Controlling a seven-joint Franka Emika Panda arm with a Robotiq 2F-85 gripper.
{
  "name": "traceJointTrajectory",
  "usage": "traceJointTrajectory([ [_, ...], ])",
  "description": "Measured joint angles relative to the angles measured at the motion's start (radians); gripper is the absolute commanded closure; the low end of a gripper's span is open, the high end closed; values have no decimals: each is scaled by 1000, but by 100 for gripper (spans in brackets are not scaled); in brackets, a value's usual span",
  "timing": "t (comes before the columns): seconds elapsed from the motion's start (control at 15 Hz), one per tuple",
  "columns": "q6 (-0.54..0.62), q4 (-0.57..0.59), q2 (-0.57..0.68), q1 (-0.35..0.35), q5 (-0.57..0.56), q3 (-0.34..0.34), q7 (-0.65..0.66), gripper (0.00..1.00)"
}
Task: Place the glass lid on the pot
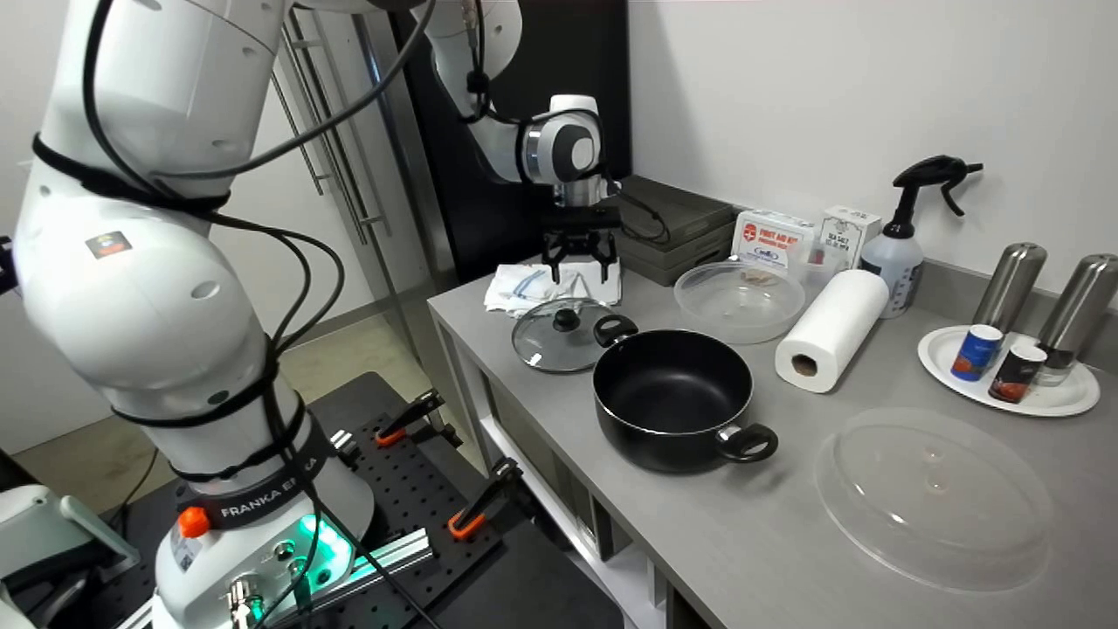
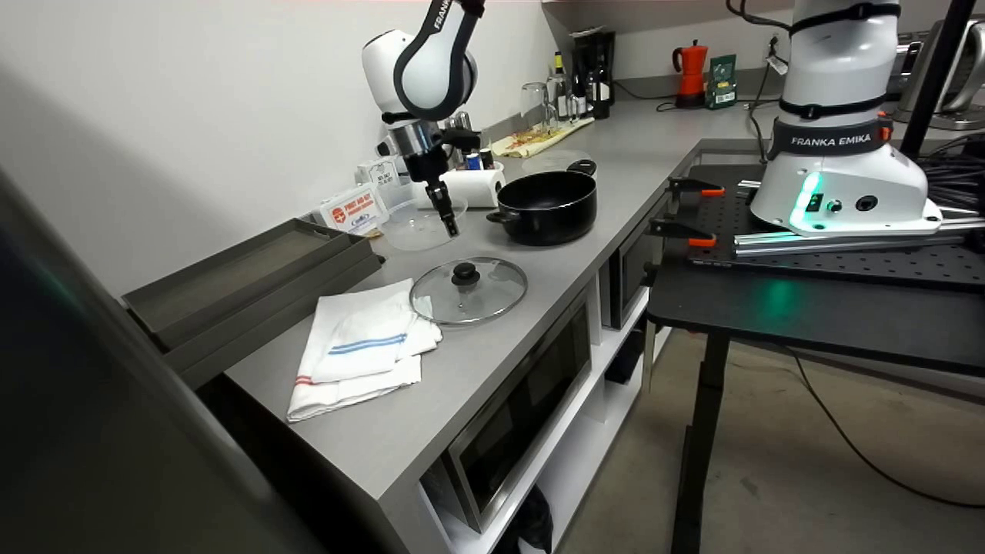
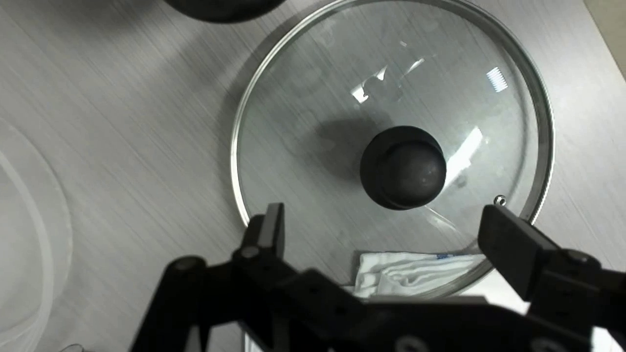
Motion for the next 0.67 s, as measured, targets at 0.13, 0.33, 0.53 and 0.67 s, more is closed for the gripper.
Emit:
traceJointTrajectory([
  [0.13, 0, 0, 11, 2, 0, 6, -1, 0],
  [0.33, 6, 0, 31, 2, 0, 14, -1, 0],
  [0.53, 27, 0, 57, 2, 1, 20, -1, 0],
  [0.67, 44, 1, 78, 2, 1, 25, -1, 0],
])
